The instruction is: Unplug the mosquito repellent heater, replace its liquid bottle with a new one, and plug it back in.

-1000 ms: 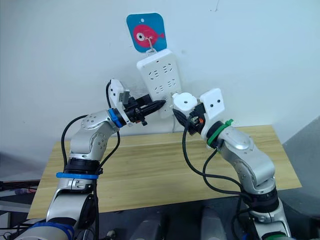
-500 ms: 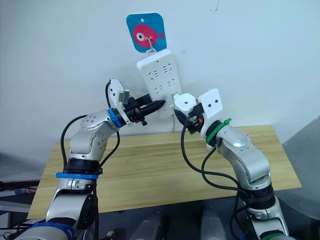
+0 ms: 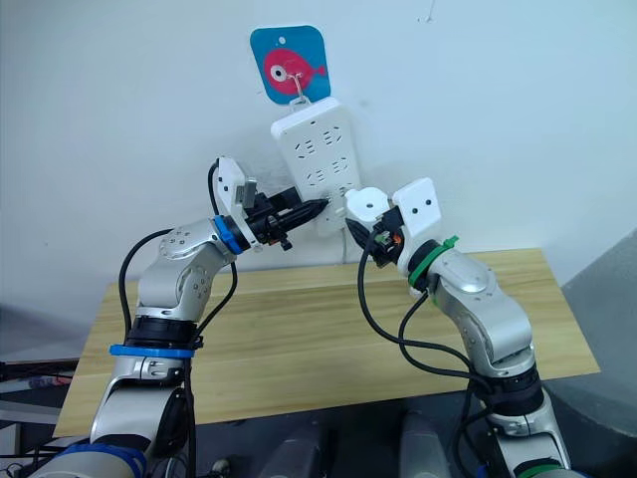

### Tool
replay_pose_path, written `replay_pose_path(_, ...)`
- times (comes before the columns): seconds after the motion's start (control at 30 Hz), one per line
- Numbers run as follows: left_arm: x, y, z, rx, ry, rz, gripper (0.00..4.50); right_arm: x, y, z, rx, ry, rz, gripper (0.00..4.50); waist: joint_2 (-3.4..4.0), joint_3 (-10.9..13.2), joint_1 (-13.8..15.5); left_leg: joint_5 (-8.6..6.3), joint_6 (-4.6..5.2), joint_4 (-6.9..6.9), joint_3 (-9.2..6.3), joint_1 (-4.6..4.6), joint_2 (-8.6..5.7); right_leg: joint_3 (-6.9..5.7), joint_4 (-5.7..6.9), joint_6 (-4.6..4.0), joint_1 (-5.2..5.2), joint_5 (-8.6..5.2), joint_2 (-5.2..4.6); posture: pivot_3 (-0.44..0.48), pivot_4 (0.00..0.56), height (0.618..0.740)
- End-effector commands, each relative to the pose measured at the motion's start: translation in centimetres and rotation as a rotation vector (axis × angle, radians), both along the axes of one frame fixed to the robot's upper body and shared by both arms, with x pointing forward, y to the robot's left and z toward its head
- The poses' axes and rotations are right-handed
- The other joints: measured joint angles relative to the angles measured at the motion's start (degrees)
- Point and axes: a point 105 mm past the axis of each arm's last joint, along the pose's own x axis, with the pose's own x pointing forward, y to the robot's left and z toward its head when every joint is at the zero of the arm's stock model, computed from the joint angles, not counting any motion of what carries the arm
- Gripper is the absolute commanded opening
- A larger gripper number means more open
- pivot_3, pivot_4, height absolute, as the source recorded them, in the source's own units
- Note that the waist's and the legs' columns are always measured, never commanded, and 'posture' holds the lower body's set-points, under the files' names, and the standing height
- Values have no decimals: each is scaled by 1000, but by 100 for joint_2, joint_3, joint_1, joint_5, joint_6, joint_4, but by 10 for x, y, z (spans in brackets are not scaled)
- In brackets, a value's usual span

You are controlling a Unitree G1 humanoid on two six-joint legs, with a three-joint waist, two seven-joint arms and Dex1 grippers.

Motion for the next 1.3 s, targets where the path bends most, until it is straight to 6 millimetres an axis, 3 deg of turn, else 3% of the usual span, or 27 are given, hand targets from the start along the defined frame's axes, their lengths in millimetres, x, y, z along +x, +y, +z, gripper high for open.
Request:
replay_pose_path(0.03, -4, -8, 7, 19, -44, -33, 1316, -3, 6, 18, 26, -71, 20, 2984, 0, 0, 0, 0, 0, 0, -1, 0, 0, 0, 0, 0, 0, 0, 0, 41, 181, 740)
replay_pose_path(0.43, -5, -15, 9, 10, -41, -50, 1316, 7, 23, 13, 15, -49, 4, 2984, 0, 0, -33, 0, 0, 3, 0, 3, -1, 1, 6, 0, 1, 0, 0, 45, 191, 740)
replay_pose_path(0.57, -5, -15, 8, 8, -38, -48, 1316, 10, 25, 9, -109, -124, -2, 2984, 0, 0, -45, 0, 0, 3, 3, 4, 0, 3, 7, 0, 1, 0, 1, 44, 197, 740)
replay_pose_path(0.83, -4, -18, 9, 6, -35, -54, 1316, 18, 30, 21, 136, 30, -15, 2984, 0, 0, -58, 4, -6, 7, 4, 12, 4, 7, 17, -5, 4, 4, 3, 46, 201, 740)
replay_pose_path(1.0, -4, -20, 11, 1, -38, -61, 1316, 22, 31, 23, -30, -61, -33, 2984, 0, 0, -65, 12, -18, 7, 12, 30, 4, 12, 41, -14, 5, 10, 4, 42, 204, 740)
replay_pose_path(1.3, -4, -21, 12, -3, -36, -60, 1316, 20, 31, 22, -17, -40, -26, 2984, 0, 0, -65, 14, -23, 5, 20, 45, 7, 18, 70, -17, 3, 8, 4, 45, 202, 740)
